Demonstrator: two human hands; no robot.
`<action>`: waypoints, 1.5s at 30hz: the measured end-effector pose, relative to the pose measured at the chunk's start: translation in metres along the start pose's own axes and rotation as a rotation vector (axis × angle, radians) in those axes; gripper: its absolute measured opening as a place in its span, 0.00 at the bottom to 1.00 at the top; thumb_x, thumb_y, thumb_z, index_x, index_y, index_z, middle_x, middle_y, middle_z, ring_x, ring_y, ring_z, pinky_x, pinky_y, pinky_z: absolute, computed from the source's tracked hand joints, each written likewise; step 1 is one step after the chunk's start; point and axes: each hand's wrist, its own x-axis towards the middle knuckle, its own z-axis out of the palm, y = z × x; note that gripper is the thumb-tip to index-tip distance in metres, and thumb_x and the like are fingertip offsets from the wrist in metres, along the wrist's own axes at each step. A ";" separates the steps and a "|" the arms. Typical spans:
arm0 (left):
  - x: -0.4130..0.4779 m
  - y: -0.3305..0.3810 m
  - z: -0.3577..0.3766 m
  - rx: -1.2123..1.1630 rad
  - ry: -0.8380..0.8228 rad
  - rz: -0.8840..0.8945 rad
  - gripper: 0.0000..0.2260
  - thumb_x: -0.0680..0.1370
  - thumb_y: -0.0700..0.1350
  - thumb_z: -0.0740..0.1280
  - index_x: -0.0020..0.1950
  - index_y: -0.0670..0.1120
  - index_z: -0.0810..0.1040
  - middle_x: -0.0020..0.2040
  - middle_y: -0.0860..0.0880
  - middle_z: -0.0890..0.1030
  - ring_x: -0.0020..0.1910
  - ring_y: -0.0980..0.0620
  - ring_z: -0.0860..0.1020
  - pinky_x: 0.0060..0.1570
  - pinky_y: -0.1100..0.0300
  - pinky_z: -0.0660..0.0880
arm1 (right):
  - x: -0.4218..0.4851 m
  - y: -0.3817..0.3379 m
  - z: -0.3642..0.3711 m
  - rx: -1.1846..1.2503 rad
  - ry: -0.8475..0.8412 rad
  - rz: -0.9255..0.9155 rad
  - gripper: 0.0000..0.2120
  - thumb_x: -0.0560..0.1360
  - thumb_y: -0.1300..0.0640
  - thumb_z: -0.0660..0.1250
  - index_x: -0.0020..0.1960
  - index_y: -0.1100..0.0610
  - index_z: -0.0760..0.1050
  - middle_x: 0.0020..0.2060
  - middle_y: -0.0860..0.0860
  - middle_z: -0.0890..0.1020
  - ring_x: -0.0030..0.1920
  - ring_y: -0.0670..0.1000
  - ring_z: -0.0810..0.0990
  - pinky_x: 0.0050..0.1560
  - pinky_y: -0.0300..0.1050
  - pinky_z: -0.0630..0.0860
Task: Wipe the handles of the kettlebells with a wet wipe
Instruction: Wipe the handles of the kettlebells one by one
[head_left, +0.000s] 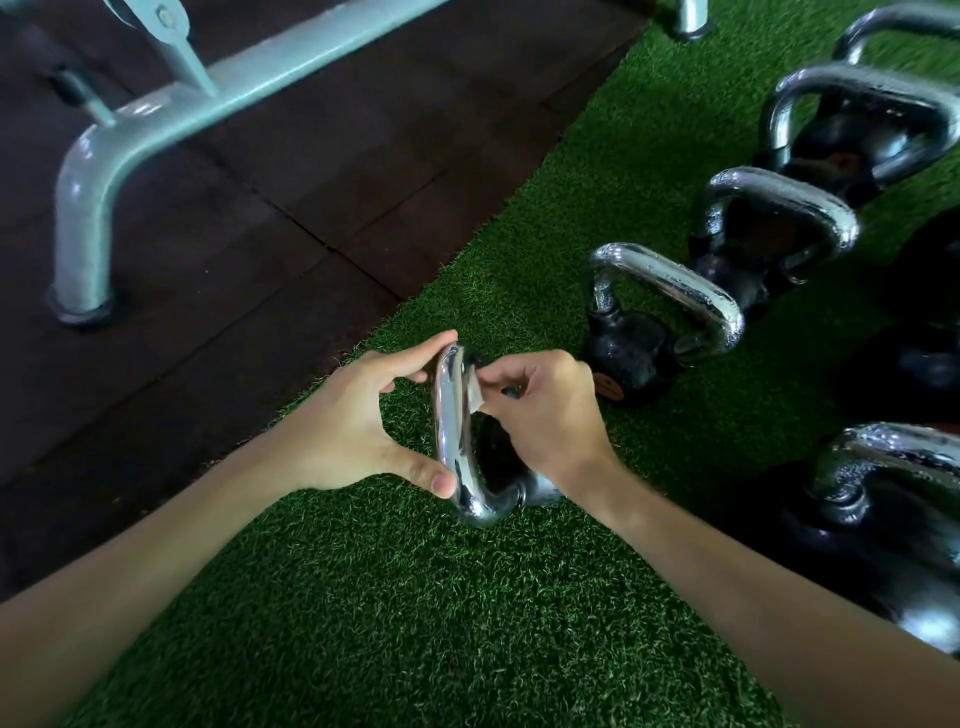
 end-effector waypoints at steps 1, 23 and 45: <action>0.000 -0.001 0.000 -0.002 0.002 -0.005 0.59 0.53 0.65 0.80 0.80 0.64 0.57 0.72 0.62 0.72 0.71 0.69 0.65 0.73 0.59 0.64 | -0.003 0.001 0.003 -0.003 0.037 -0.018 0.06 0.77 0.59 0.72 0.44 0.50 0.86 0.35 0.39 0.84 0.32 0.41 0.81 0.31 0.33 0.74; 0.044 0.075 0.032 0.325 0.118 0.076 0.57 0.52 0.82 0.68 0.77 0.61 0.64 0.68 0.59 0.74 0.66 0.55 0.72 0.64 0.45 0.73 | -0.040 0.027 -0.078 0.076 0.304 0.143 0.10 0.73 0.54 0.77 0.52 0.43 0.84 0.39 0.43 0.86 0.37 0.37 0.81 0.36 0.32 0.74; 0.052 0.045 0.018 0.204 0.236 0.187 0.23 0.68 0.68 0.72 0.57 0.57 0.85 0.52 0.59 0.85 0.34 0.77 0.74 0.34 0.77 0.67 | -0.098 0.002 -0.092 -0.135 0.138 0.105 0.22 0.71 0.54 0.79 0.64 0.45 0.80 0.43 0.38 0.83 0.41 0.35 0.80 0.40 0.26 0.73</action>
